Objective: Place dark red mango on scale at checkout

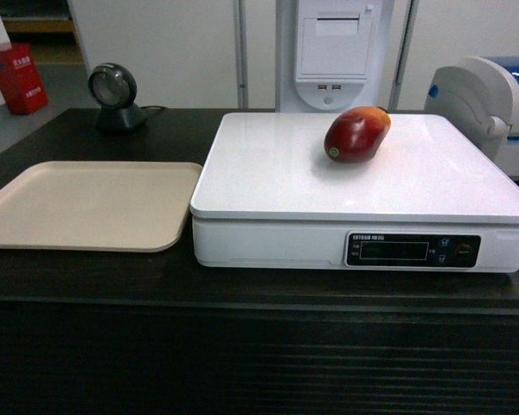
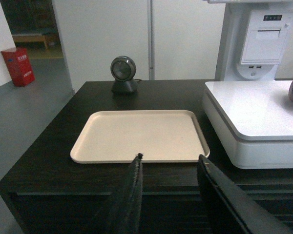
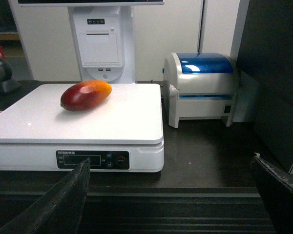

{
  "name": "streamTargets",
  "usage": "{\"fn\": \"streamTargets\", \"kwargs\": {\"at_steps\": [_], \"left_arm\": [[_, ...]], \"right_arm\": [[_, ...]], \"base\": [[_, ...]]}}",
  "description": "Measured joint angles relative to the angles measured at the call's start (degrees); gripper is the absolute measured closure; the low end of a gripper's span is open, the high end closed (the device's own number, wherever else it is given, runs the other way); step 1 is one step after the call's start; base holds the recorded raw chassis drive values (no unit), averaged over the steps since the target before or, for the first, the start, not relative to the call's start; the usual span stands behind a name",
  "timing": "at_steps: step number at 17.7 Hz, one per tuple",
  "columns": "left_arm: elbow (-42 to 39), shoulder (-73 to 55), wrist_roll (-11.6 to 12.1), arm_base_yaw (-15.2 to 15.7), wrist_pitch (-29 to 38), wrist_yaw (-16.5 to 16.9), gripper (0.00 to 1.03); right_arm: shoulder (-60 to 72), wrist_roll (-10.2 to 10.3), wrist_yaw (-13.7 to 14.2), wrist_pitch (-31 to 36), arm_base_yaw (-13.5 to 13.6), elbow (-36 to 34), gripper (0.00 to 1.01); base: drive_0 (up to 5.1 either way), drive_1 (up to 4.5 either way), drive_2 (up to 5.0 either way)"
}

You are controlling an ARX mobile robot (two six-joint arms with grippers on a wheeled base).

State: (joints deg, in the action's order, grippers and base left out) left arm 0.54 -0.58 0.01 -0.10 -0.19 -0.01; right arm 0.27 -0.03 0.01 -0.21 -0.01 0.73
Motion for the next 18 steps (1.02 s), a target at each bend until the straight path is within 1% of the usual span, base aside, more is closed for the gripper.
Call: {"fn": "streamTargets", "kwargs": {"at_steps": [3,4,7,8,9,18], "left_arm": [[0.00,0.00,0.02,0.00,0.00,0.00,0.33],[0.00,0.00,0.00,0.00,0.00,0.00,0.27],[0.00,0.00,0.02,0.00,0.00,0.00,0.05],[0.00,0.00,0.02,0.00,0.00,0.00,0.03],[0.00,0.00,0.02,0.00,0.00,0.00,0.05],[0.00,0.00,0.02,0.00,0.00,0.00,0.05]], "right_arm": [[0.00,0.00,0.00,0.00,0.00,0.00,0.03],[0.00,0.00,0.00,0.02,0.00,0.00,0.03],[0.00,0.00,0.00,0.00,0.00,0.00,0.03],[0.00,0.00,0.00,0.00,0.00,0.00,0.03],[0.00,0.00,0.00,0.00,0.00,0.00,0.03],[0.00,0.00,0.00,0.00,0.00,0.00,0.03]], "base": [[0.0,0.00,0.0],[0.0,0.00,0.0],[0.0,0.00,0.0],[0.0,0.00,0.0],[0.0,0.00,0.0],[0.0,0.00,0.0]]}}
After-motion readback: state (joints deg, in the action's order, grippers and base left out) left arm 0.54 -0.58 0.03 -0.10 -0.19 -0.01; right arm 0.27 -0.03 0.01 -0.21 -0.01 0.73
